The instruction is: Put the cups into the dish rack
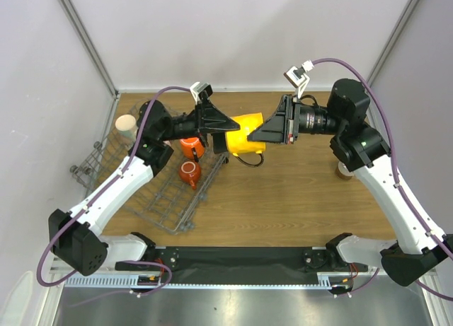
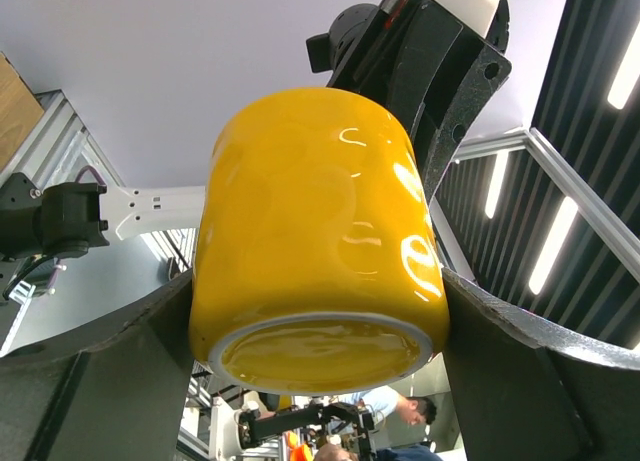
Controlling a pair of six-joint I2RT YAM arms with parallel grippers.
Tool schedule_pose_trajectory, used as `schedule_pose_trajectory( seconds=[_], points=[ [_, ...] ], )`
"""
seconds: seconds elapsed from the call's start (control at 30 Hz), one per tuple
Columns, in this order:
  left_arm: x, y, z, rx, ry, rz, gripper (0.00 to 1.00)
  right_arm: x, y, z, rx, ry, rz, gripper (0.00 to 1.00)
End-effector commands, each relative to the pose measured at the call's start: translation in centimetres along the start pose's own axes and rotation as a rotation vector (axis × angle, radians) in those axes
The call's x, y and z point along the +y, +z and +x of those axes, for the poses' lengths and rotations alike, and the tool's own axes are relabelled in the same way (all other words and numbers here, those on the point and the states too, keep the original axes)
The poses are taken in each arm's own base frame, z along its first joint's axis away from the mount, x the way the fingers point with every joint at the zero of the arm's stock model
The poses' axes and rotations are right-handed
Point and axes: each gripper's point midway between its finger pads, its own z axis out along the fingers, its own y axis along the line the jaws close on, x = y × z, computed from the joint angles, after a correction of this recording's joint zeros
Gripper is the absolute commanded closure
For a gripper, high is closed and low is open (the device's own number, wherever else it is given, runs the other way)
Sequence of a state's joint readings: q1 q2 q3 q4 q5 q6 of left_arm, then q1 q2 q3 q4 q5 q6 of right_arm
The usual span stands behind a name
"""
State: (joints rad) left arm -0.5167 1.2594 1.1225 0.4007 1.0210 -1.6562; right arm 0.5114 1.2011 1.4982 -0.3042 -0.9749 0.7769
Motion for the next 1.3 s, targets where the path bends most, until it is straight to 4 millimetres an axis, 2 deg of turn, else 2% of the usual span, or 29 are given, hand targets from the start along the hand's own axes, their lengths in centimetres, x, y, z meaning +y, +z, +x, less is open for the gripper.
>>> schedule_pose_trajectory(
  seconds=[0.0,0.1,0.13,0.2,0.27,0.6,0.67,0.77,0.83,0.9,1.0,1.03,1.07,1.1,1.13,1.17,1.2,1.23,1.27],
  points=[
    [-1.9,0.0,1.6,0.043,-0.006,0.025,0.99,-2.5,0.8,-1.4,-0.061,-0.002,0.102,0.99],
    [-1.4,-0.1,1.7,0.040,-0.017,0.015,0.99,-2.8,0.8,-1.3,-0.055,0.005,0.112,0.89],
    [-1.1,-0.1,1.5,0.035,-0.026,0.007,1.00,-2.9,0.8,-1.4,-0.061,0.004,0.117,0.80],
    [-1.0,-0.2,1.6,0.035,-0.024,0.004,1.00,-3.1,0.7,-1.3,-0.060,0.006,0.123,0.74],
    [-0.8,-0.3,1.5,0.030,-0.027,0.000,0.99,-3.5,0.6,-1.3,-0.058,0.009,0.134,0.62],
    [-0.1,-0.7,1.2,0.007,-0.034,-0.022,1.00,-4.4,0.3,-1.0,-0.060,0.023,0.155,0.43],
    [-0.1,-1.0,1.2,-0.003,-0.025,-0.030,1.00,-4.5,0.3,-0.9,-0.058,0.029,0.153,0.38],
    [0.5,-1.7,1.2,-0.028,-0.031,-0.045,1.00,-4.8,0.2,-1.0,-0.056,0.036,0.157,0.36],
    [1.3,-2.4,0.8,-0.053,-0.051,-0.063,1.00,-5.2,-0.4,-1.3,-0.065,0.038,0.173,0.32],
    [1.5,-3.3,0.3,-0.086,-0.046,-0.077,1.00,-5.3,-1.1,-1.5,-0.079,0.044,0.190,0.29],
    [3.1,-4.9,-0.5,-0.137,-0.049,-0.158,1.00,-6.3,-2.5,-1.9,-0.104,0.068,0.241,0.25],
    [4.4,-5.6,-0.5,-0.151,-0.065,-0.223,1.00,-6.8,-3.1,-2.1,-0.117,0.078,0.270,0.24],
    [5.1,-6.2,-0.8,-0.171,-0.064,-0.260,0.99,-8.0,-4.2,-2.7,-0.151,0.096,0.325,0.24],
    [6.3,-7.4,-1.9,-0.238,-0.083,-0.328,1.00,-9.1,-5.1,-2.4,-0.154,0.141,0.375,0.24],
    [6.5,-8.3,-2.5,-0.266,0.023,-0.393,1.00,-10.2,-5.8,-2.2,-0.161,0.175,0.418,0.23],
    [8.9,-9.8,-1.4,-0.279,-0.096,-0.522,1.00,-11.4,-6.7,-2.1,-0.174,0.206,0.472,0.24],
    [9.9,-11.0,-1.9,-0.315,-0.092,-0.598,1.00,-12.9,-8.0,-1.6,-0.174,0.247,0.530,0.24],
    [10.9,-12.5,-2.9,-0.378,-0.010,-0.708,1.00,-13.5,-8.5,-1.3,-0.167,0.264,0.556,0.24],
    [11.8,-13.5,-2.2,-0.383,-0.039,-0.775,1.00,-14.5,-8.9,-1.0,-0.163,0.281,0.592,0.25]
  ],
)
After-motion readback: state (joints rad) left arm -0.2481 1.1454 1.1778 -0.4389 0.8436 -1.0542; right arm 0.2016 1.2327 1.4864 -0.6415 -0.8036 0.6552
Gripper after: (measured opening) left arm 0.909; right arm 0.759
